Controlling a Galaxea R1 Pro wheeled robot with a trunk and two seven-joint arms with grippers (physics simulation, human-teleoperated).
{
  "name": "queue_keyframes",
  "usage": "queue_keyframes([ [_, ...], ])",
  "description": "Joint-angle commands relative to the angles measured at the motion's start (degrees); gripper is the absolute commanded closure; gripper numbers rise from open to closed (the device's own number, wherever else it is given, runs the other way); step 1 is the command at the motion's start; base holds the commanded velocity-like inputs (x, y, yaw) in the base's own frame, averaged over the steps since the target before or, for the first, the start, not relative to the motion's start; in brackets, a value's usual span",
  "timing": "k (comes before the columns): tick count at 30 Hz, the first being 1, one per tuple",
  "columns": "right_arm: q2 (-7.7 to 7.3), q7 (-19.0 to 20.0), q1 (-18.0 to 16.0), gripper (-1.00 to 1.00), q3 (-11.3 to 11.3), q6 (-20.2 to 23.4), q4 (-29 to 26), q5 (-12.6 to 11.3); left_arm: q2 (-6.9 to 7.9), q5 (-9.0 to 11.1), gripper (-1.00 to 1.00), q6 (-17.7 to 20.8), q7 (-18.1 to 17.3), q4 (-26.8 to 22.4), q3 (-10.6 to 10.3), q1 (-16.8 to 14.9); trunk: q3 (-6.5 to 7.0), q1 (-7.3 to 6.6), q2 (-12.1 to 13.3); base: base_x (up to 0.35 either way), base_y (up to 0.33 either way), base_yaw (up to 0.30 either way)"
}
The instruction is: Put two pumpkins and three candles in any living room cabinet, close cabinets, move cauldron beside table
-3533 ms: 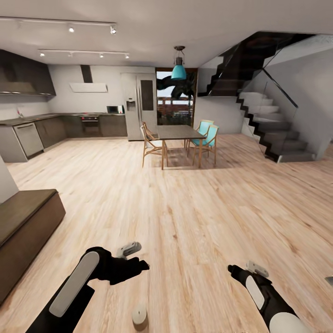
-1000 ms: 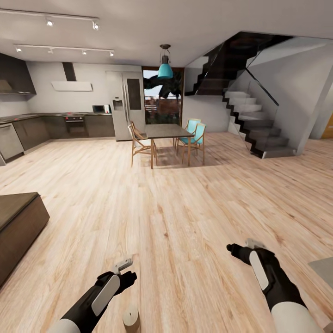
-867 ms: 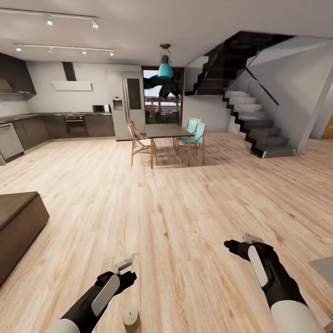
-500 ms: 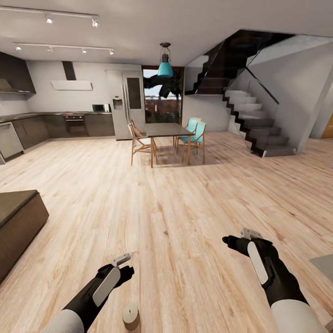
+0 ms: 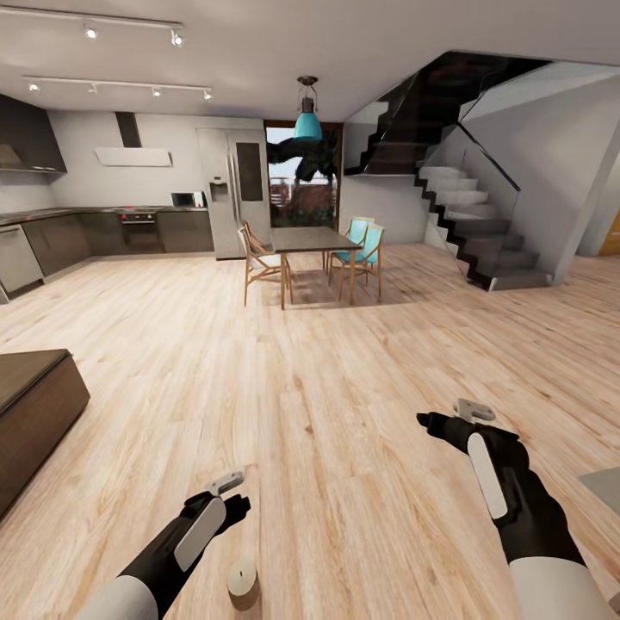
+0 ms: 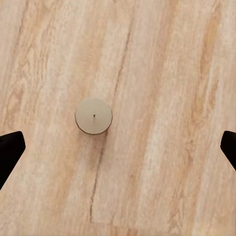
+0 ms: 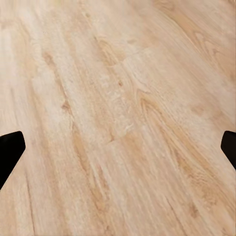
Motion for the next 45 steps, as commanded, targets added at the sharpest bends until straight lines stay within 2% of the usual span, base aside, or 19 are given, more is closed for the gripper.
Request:
queue_keyframes([
  [1, -0.02, -0.5, 0.0, -1.0, 0.4, 0.2, -0.3, -0.6, 0.03, 0.4, -1.0, 0.0, 0.4, -0.1, -0.2, 0.0, -0.24, 0.22, -0.4, 0.0, 0.0, 0.0],
  [5, -0.02, -0.6, 0.0, -1.0, 2.3, 0.3, -0.7, -0.7, -0.11, 0.4, -1.0, -0.2, 0.3, -0.1, -0.3, 0.0, -0.96, 1.1, -2.0, 0.0, 0.0, 0.0],
  [8, 0.04, -0.6, 0.0, -1.0, 2.9, 0.3, -0.7, -0.7, -0.16, 0.5, -1.0, -0.2, 0.3, 0.0, -0.3, 0.0, -1.5, 1.76, -3.3, 0.0, 0.0, 0.0],
  [14, 0.03, -0.6, 0.0, -1.0, 3.1, 0.3, -0.9, -0.7, -0.27, 0.3, -1.0, -0.3, 0.3, 2.2, -0.2, 0.0, -2.58, 3.08, -5.7, 0.0, 0.0, 0.0],
  [26, -0.01, -0.6, 0.0, -1.0, 3.9, 2.3, -5.0, -0.7, -0.21, 0.3, -1.0, -0.3, 0.3, 2.5, -0.2, 0.0, -4.73, 5.71, -10.5, 0.0, 0.0, 0.0],
  [45, 0.07, -0.5, 0.0, -1.0, 3.6, 2.3, -4.2, -0.9, 0.28, 0.3, -1.0, -0.3, 0.2, 2.3, -0.1, 0.0, -8.14, 9.88, -18.1, 0.0, 0.0, 0.0],
])
